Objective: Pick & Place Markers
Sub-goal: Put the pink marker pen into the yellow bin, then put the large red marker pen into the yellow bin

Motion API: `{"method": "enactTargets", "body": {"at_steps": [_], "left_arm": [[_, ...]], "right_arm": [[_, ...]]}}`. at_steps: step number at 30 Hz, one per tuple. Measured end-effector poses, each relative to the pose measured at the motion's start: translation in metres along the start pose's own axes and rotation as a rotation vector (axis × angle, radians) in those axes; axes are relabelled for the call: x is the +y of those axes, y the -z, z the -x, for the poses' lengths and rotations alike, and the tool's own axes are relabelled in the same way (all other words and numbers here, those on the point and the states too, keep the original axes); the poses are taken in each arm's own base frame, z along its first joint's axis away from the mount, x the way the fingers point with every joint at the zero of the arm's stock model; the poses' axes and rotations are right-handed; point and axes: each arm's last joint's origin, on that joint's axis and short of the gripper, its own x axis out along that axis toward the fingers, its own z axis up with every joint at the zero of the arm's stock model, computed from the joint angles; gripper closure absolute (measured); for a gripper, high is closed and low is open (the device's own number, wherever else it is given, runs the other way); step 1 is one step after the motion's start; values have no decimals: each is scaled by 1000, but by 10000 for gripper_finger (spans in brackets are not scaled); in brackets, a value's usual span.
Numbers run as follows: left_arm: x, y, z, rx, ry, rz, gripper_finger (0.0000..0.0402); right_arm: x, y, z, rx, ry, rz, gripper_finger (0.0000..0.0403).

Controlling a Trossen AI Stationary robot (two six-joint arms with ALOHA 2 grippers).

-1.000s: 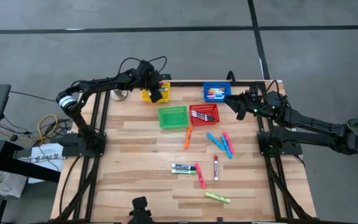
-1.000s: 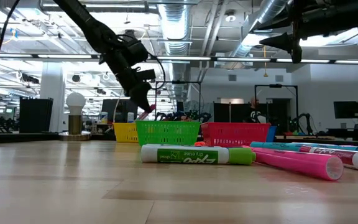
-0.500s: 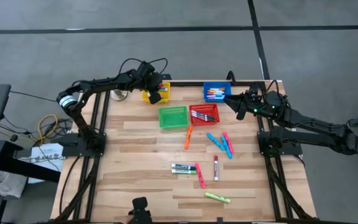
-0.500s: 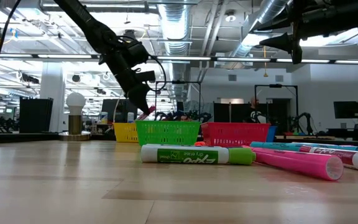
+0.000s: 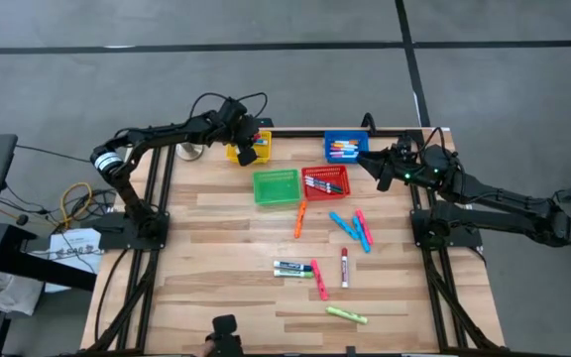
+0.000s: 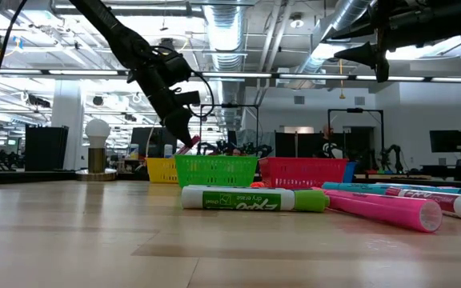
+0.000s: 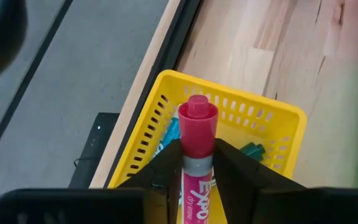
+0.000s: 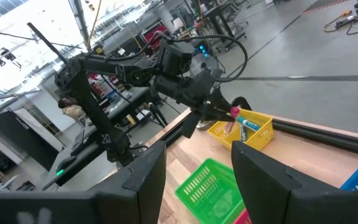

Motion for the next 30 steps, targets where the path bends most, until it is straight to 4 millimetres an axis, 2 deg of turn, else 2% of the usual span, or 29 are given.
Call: {"method": "enactTargets", "body": {"at_steps": [11,14,18,22,26,30], "left_arm": [[-6,12,-5,44,8,-37,278],[-2,7,5,28,-40,-36,272],[3,-11,38,-80,-94,22,270],[-3,-28,87,-253,-72,145,271],[-18,-40,134,-423,42,299,271],[-41,-42,167,-519,172,386,271]], "right_arm": [[0,0,0,1,-2,0,231],[0,0,0,1,-2,0,232],[0,0,0,1,-3,0,233],[0,0,0,1,-3,0,232],[0,0,0,2,-4,0,233],[1,1,0,11,-21,0,234]]}}
